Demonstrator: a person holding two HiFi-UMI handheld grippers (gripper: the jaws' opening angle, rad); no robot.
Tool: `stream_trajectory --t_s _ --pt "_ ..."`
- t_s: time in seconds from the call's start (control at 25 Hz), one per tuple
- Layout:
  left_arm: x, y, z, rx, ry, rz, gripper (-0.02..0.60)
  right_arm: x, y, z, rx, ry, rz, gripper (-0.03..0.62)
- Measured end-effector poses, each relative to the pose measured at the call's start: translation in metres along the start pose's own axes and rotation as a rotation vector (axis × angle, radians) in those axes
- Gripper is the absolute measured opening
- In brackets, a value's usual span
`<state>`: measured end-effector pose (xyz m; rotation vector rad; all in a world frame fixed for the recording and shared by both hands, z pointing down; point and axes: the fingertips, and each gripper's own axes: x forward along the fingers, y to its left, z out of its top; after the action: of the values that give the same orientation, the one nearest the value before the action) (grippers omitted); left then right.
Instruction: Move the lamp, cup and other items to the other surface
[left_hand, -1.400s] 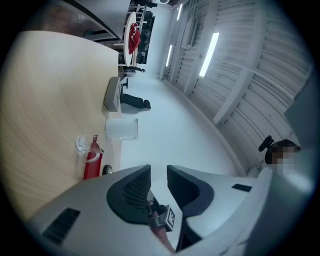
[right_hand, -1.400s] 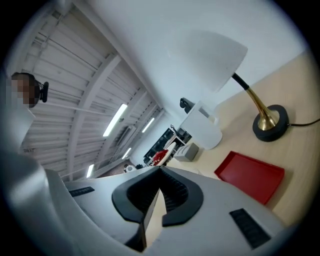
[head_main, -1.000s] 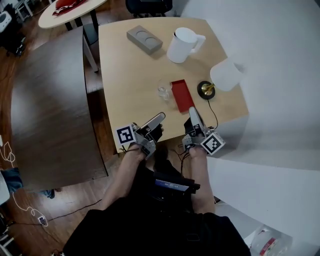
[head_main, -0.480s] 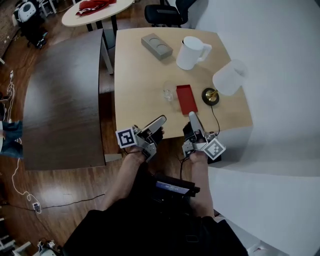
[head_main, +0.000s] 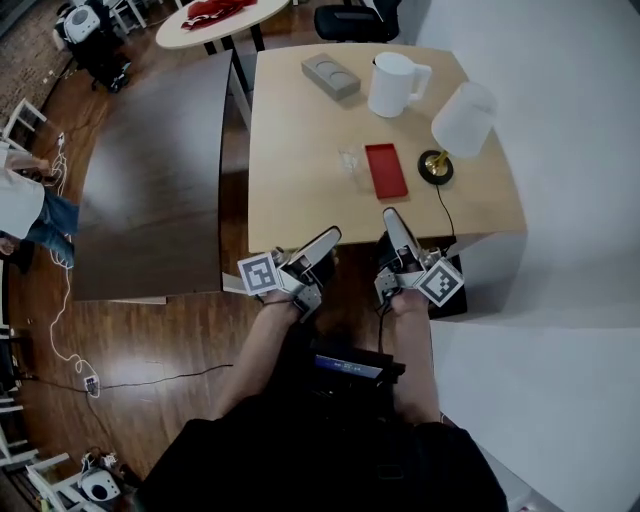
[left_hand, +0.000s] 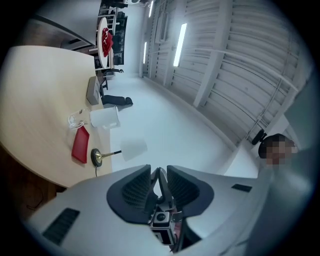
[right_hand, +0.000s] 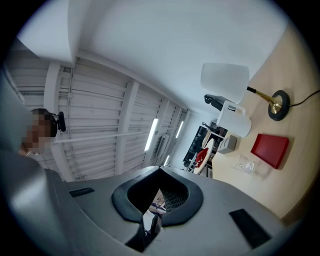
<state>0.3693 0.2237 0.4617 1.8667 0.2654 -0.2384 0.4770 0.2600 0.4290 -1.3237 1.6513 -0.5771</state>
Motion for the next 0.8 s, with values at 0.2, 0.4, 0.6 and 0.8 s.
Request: stream_trajectory --t_s 0.2,0.4,0.6,0.8 --pt "-0.018 -0.016 -0.027 0.023 -0.031 0.018 0.115 -0.022 0.015 -0.016 0.015 0.039 0.042 0.006" --pt "-0.034 -0.032 -0.044 0.055 -0.060 0.030 0.115 -0.032 0.029 -0.033 0.039 0.081 0.075 0.006" --pt "-0.045 -0.046 -0.047 0.099 -0.086 0.046 0.115 -0.034 0.037 -0.047 0.040 0.134 0.084 0.006" --pt "-0.072 -0.043 -0.037 0.100 -0.133 0.072 0.115 -0.014 0.040 -0.079 0.062 0.183 0.121 0.006"
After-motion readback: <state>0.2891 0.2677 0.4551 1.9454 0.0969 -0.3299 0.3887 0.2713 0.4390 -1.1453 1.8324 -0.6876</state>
